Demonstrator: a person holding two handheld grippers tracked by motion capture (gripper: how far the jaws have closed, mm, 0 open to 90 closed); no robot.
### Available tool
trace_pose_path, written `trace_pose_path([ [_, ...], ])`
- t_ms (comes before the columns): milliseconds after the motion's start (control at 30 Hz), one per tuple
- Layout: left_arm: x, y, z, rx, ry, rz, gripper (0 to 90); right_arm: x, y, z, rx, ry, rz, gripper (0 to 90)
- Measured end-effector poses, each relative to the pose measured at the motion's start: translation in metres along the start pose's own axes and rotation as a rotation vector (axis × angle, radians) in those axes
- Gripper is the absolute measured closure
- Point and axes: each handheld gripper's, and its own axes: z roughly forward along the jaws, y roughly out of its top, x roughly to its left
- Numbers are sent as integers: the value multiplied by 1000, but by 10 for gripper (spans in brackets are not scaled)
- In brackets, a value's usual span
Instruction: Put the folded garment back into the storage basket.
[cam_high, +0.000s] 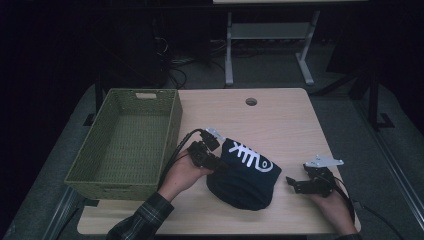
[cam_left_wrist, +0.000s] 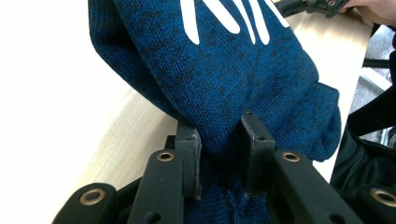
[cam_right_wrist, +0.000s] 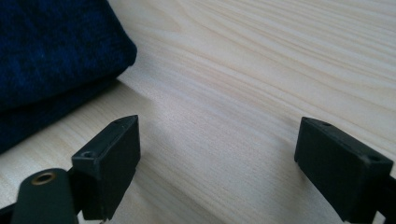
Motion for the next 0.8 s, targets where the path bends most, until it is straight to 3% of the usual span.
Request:
trace_pose_path([
  [433,-12,24,-27,11,33,51,729,0,0,0,-2,2,1,148],
  [800,-18,37,-51,-24,46,79,730,0,0,0,-2,1,1,149],
])
